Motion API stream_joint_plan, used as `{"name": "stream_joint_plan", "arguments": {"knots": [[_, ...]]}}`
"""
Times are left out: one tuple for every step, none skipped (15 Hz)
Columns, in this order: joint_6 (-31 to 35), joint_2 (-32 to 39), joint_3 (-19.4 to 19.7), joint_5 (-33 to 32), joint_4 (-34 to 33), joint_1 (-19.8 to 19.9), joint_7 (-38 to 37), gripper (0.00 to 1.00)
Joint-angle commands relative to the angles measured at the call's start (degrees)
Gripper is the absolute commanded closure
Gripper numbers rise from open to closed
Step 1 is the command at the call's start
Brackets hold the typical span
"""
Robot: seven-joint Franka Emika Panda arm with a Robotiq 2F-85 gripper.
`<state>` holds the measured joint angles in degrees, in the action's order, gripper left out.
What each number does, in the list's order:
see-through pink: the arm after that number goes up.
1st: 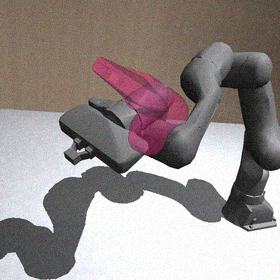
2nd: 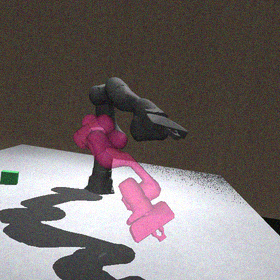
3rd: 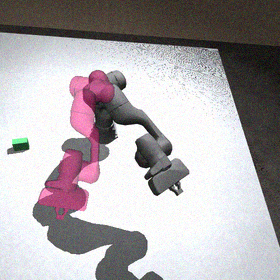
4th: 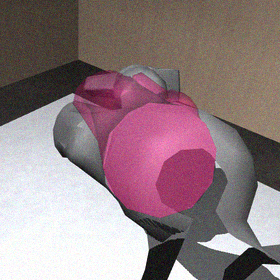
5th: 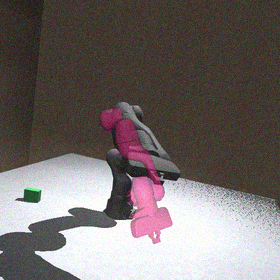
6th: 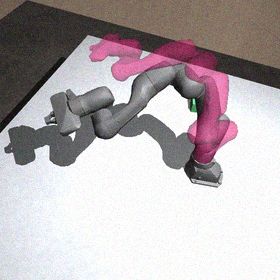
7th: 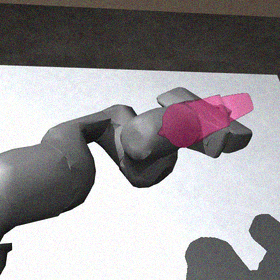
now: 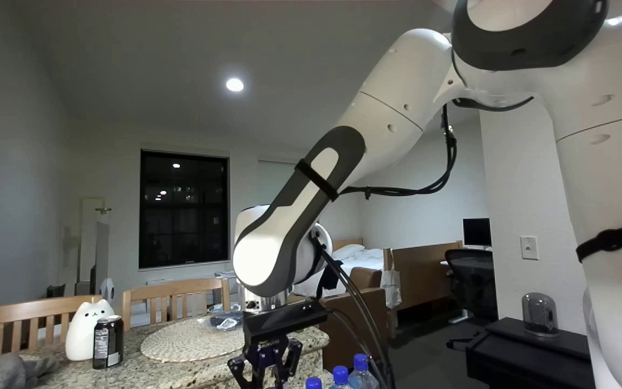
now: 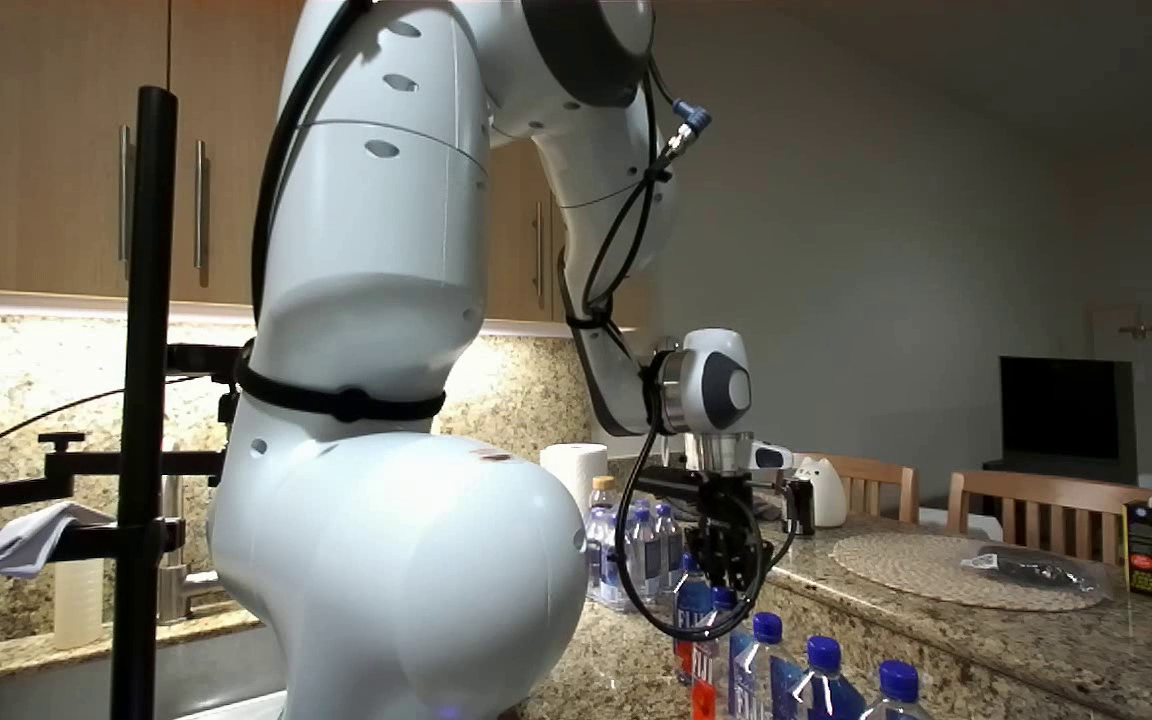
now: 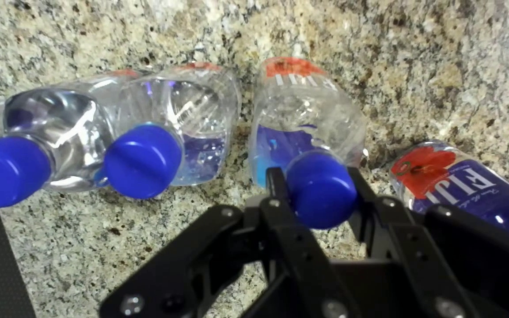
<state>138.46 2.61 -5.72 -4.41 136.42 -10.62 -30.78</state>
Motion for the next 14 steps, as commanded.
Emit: {"name": "stream_joint_plan", "arguments": {"knots": [[0.9,-1.9,-0.8,1.3,2.4,0.7,1.6,0.86],[0.9,-2.0,-0.8,1.2,2.5,0.7,1.5,0.85],[1.0,-2.0,-0.8,0.9,2.6,0.7,1.7,0.85],[1.0,-2.1,-0.8,0.9,2.6,0.8,1.7,0.86],[1.1,-2.0,-0.7,0.7,2.7,0.8,1.7,0.85],[1.2,-2.0,-0.7,0.6,2.7,0.8,1.7,0.85],[1.1,-2.1,-0.7,0.3,2.7,0.8,1.5,0.86],[1.2,-2.2,-0.6,0.2,2.7,0.8,1.5,0.85],[1.2,-2.2,-0.6,0.1,2.8,0.9,1.6,0.85],[1.2,-2.2,-0.6,0.1,2.8,0.9,1.6,0.85],[1.1,-2.3,-0.6,0.3,2.9,0.9,1.9,0.85],[1.1,-2.3,-0.6,0.4,3.0,0.9,1.9,0.85],[1.1,-2.5,-0.6,0.4,3.2,1.0,2.1,0.85],[1.1,-2.6,-0.5,0.4,3.3,1.0,2.2,0.85]]}}
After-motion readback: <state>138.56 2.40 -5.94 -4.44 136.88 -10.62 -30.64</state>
